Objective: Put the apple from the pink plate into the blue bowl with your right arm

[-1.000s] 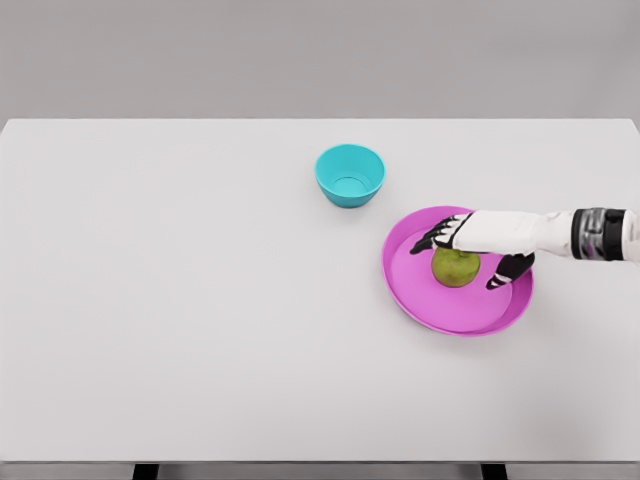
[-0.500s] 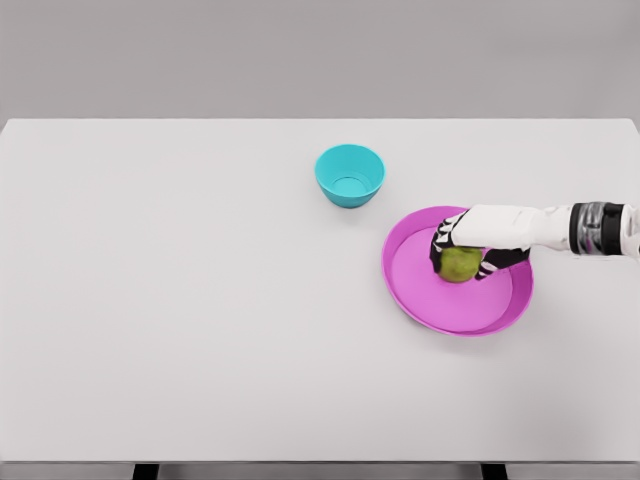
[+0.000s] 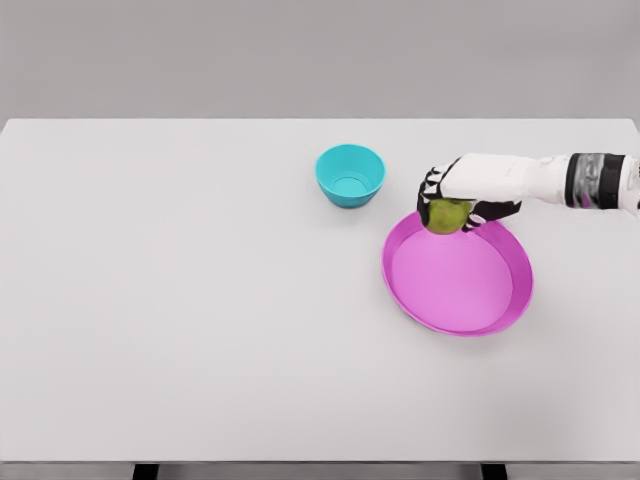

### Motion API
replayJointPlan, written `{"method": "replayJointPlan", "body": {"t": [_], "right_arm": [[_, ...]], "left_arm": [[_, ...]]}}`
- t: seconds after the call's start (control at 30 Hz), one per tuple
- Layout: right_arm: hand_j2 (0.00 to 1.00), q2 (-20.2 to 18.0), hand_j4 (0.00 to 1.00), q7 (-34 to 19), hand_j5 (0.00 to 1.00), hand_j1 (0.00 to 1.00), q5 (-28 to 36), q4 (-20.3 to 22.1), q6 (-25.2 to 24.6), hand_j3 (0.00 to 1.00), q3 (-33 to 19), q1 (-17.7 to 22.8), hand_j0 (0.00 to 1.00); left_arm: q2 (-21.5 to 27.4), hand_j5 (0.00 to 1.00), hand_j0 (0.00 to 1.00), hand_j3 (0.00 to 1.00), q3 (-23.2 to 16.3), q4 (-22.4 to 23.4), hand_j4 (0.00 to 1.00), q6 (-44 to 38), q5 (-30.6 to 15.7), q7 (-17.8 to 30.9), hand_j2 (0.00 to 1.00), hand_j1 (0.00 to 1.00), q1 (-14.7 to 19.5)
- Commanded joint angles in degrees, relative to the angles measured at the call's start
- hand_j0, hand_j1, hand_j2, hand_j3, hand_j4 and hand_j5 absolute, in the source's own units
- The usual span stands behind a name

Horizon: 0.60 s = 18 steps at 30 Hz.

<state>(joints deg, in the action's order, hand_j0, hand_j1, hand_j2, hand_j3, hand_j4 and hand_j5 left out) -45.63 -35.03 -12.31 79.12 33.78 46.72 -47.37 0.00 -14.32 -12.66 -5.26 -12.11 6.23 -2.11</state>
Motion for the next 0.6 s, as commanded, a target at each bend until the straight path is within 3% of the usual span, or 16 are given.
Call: {"method": "replayJointPlan", "body": {"t": [0.0,0.57], "right_arm": [[0.45,2.6,0.45,0.0,0.45,0.45,0.3,-1.4,-0.2,0.45,0.0,-0.2,0.45],[0.45,17.9,0.45,0.0,0.45,0.45,-5.1,-21.9,-0.1,0.45,0.0,-10.5,0.45]], "left_arm": [[0.0,1.00,1.00,1.00,0.0,0.0,1.00,0.0,0.0,0.0,1.00,1.00,0.0],[0.0,1.00,1.00,1.00,0.0,0.0,1.00,0.0,0.0,0.0,1.00,1.00,0.0]]}}
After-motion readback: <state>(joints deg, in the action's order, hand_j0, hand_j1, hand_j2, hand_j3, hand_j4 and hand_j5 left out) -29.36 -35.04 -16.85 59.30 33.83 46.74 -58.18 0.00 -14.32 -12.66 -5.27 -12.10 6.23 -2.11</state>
